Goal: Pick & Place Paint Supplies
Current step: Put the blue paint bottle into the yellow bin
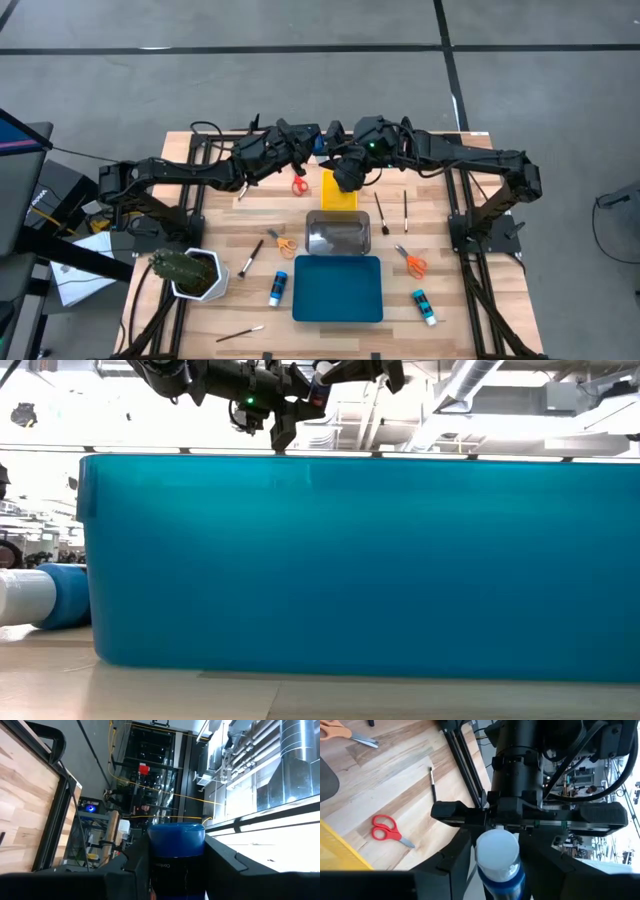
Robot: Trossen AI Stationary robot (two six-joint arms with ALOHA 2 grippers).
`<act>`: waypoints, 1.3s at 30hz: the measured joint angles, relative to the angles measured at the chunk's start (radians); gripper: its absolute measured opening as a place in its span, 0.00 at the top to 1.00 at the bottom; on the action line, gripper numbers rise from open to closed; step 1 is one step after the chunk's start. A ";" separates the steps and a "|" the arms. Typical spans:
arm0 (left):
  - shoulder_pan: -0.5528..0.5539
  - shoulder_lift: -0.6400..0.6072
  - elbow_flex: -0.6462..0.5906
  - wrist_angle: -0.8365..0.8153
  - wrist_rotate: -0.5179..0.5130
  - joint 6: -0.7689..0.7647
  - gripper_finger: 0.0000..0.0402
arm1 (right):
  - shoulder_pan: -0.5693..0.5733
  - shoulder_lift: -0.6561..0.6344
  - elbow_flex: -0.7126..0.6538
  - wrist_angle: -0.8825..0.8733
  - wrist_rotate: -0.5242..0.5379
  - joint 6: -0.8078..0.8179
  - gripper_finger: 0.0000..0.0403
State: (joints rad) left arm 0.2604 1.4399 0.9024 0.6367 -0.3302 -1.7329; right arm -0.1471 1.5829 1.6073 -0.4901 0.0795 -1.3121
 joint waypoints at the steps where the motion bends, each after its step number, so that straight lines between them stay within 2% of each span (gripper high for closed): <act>1: 0.000 0.000 0.000 -0.001 0.000 0.000 0.67 | 0.000 0.000 0.000 0.002 0.000 0.000 0.61; 8: 0.000 0.000 0.000 -0.008 0.000 -0.002 0.67 | 0.000 0.000 0.000 0.006 0.001 -0.010 0.63; 14: 0.000 0.000 0.000 -0.007 -0.004 0.000 0.67 | 0.000 0.000 -0.001 0.015 0.034 -0.039 0.74; 17: 0.000 0.000 0.000 -0.003 -0.014 0.002 0.67 | 0.000 0.000 -0.001 0.015 0.047 -0.040 0.74; 33: 0.060 0.000 0.000 0.014 -0.036 0.125 0.42 | -0.032 0.001 -0.001 0.061 0.165 -0.022 0.74; 39: 0.120 -0.016 -0.002 0.006 -0.037 0.245 0.38 | -0.058 -0.012 0.000 0.076 0.166 0.108 0.74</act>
State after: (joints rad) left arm 0.3804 1.4237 0.9009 0.6425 -0.3671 -1.4877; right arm -0.2052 1.5712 1.6070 -0.4143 0.2452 -1.2038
